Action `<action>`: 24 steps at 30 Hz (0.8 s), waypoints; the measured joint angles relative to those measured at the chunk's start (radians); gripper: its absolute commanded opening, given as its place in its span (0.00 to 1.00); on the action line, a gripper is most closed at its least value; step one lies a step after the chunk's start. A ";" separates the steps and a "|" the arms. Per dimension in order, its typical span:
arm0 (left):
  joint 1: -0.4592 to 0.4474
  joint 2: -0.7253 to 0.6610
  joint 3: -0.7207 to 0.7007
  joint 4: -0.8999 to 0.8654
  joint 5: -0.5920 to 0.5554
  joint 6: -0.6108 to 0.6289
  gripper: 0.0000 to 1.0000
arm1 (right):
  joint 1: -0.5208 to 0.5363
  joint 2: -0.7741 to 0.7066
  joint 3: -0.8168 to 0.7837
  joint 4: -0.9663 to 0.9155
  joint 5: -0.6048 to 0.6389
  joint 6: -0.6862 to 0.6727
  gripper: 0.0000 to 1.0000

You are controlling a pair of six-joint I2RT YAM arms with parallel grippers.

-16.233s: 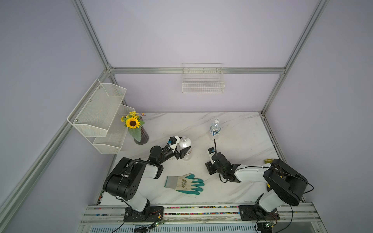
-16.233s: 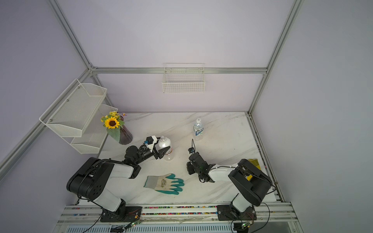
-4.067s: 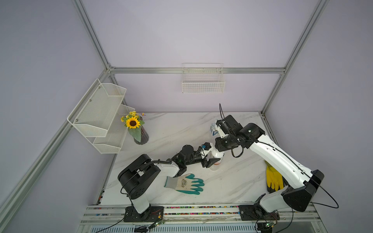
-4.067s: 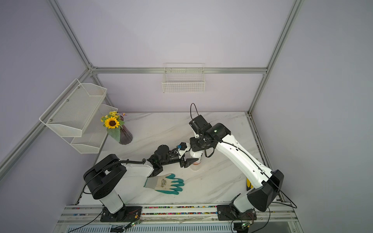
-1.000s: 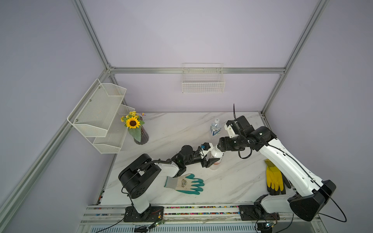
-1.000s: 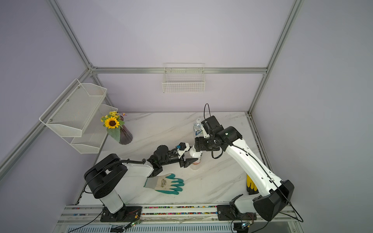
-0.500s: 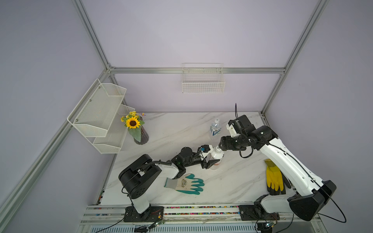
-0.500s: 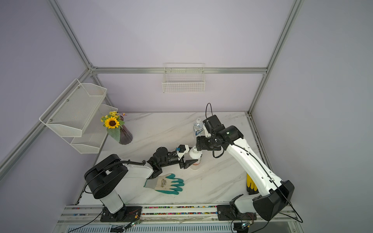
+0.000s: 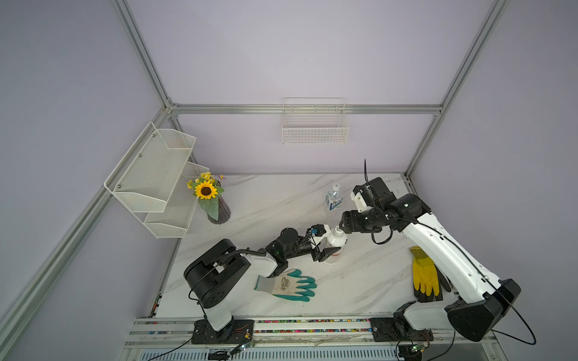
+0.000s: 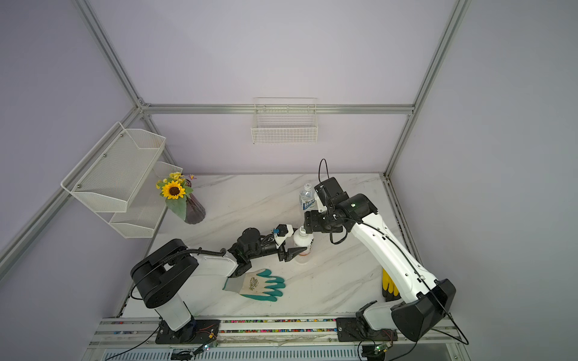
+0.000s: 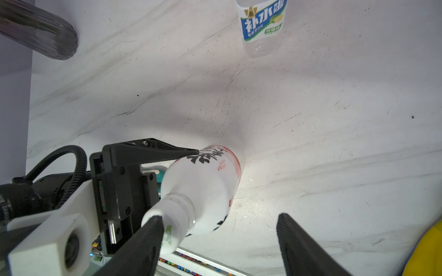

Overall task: Screw on the bottle caps
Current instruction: Screw the bottle cap onto the plastic bottle.

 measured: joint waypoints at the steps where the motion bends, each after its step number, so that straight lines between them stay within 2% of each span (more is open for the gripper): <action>1: 0.000 0.001 0.002 0.000 0.000 0.000 0.72 | 0.000 -0.001 0.016 0.003 0.004 -0.006 0.80; 5: 0.000 0.003 0.004 -0.002 -0.001 -0.006 0.72 | 0.000 -0.051 0.039 0.072 0.023 -0.027 0.80; 7: 0.002 0.002 0.005 -0.006 0.000 -0.008 0.72 | 0.000 -0.108 0.021 0.135 0.032 -0.045 0.72; 8: 0.005 0.001 0.005 -0.010 0.003 -0.008 0.72 | 0.000 -0.157 -0.011 0.193 0.034 -0.061 0.95; 13: 0.028 -0.010 0.007 -0.037 0.024 -0.012 0.72 | 0.000 -0.424 -0.230 0.420 0.005 -0.141 0.97; 15: 0.042 -0.018 0.007 -0.051 0.034 -0.011 0.72 | 0.000 -0.480 -0.264 0.462 -0.017 -0.176 0.97; 19: 0.078 -0.039 0.004 -0.085 0.065 -0.008 0.72 | 0.000 -0.472 -0.265 0.526 -0.051 -0.270 0.97; 24: 0.118 -0.072 -0.002 -0.139 0.114 0.002 0.72 | 0.000 -0.438 -0.343 0.545 -0.159 -0.457 0.90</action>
